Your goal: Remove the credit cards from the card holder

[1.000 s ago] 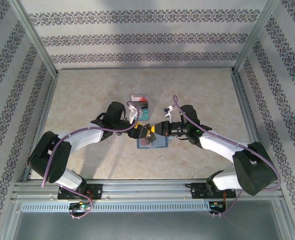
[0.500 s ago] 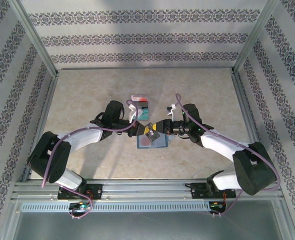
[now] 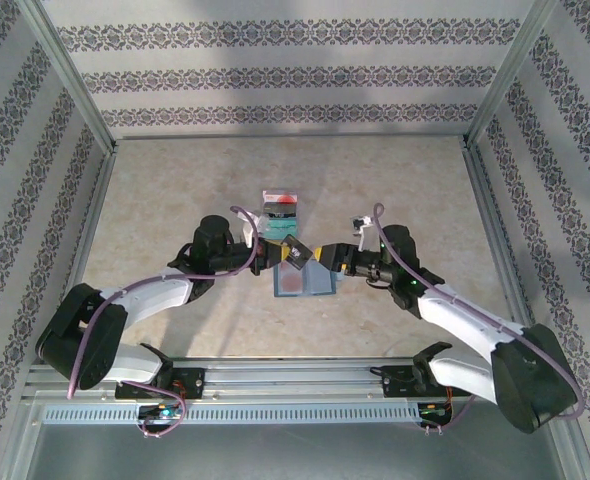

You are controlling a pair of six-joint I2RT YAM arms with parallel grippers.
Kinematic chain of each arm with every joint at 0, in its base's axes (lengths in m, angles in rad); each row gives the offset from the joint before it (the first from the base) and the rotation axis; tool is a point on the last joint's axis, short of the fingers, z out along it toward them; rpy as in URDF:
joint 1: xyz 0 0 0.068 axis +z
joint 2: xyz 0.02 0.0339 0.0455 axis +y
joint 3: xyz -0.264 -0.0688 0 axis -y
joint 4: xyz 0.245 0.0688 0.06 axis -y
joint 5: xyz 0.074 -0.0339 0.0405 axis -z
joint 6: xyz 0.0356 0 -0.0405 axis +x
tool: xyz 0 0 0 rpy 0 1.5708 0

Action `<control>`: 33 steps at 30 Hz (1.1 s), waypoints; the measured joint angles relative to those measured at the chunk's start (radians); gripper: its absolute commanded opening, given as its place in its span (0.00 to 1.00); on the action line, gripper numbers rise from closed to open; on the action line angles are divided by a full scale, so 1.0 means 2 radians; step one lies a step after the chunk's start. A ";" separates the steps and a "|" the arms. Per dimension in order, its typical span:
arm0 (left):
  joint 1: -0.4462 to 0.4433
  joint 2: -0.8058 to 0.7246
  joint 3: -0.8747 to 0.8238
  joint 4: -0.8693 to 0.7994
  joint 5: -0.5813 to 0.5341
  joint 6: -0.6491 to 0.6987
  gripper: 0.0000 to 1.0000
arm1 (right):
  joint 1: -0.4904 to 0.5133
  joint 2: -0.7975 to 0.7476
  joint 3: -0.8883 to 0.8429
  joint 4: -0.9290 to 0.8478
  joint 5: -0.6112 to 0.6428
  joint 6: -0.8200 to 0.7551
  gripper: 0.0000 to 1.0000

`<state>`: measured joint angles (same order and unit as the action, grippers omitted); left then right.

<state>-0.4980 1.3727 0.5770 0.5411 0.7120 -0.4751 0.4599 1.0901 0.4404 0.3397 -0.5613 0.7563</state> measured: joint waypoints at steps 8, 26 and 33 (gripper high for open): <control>0.000 0.015 -0.038 0.124 -0.041 -0.086 0.00 | 0.041 -0.048 -0.030 0.037 0.069 0.016 0.69; 0.000 0.051 -0.046 0.237 -0.035 -0.169 0.00 | 0.077 0.097 -0.008 0.189 0.087 0.044 0.48; 0.001 0.053 -0.046 0.256 -0.029 -0.179 0.00 | 0.076 0.134 0.010 0.223 0.074 0.053 0.28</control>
<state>-0.4961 1.4788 0.4843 1.0523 0.6533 -0.8326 0.6113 1.3579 0.4603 0.7853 -0.4129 0.8623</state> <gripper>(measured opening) 0.042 0.334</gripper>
